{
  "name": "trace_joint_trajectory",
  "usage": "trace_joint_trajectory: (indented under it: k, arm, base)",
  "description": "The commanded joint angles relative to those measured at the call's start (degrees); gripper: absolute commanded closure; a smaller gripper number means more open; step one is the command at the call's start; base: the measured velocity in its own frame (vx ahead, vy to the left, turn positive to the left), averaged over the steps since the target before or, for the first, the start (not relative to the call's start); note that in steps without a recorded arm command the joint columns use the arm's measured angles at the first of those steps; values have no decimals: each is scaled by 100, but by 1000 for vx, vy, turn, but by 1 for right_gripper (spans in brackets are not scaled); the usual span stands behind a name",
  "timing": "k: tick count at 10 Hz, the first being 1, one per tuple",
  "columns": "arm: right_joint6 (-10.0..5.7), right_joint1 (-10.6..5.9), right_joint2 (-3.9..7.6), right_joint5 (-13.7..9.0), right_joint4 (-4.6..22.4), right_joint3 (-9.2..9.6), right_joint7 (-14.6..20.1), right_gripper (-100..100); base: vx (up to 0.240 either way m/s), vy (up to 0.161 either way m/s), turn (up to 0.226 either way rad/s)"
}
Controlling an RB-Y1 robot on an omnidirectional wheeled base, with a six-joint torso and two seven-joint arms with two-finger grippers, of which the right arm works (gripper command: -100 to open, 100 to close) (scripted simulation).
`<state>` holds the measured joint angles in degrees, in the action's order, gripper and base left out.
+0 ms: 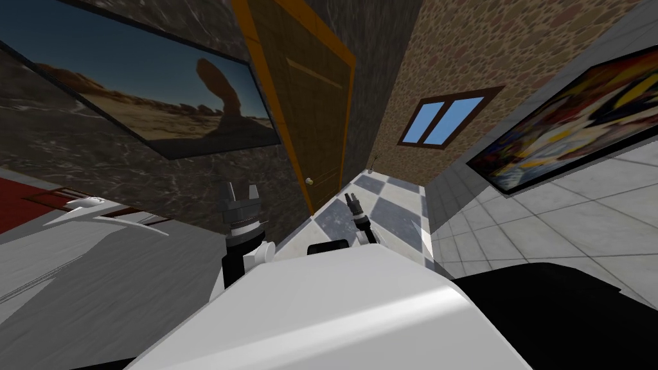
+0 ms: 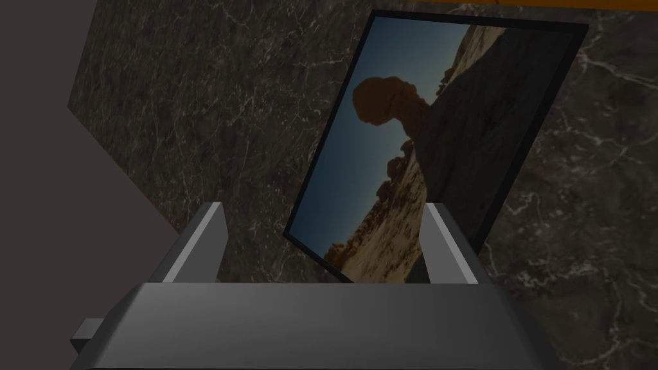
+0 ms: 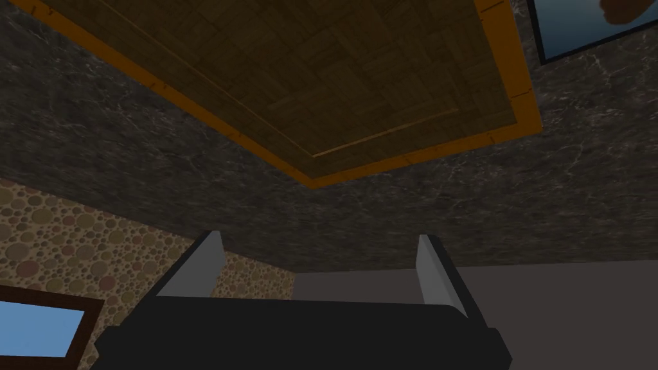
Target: Pull the door open
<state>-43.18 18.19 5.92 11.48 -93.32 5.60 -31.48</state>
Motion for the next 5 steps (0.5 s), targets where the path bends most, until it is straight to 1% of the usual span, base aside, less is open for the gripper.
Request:
trace_joint_trajectory:
  k: [1, 5]
  arm:
    - [-22, -45, 26, 111, 162, 42, -148, -100]
    - [-123, -204, 64, 382, 652, 138, -500, -100]
  base:
    - [79, 15, -16]
    - [99, 15, -15]
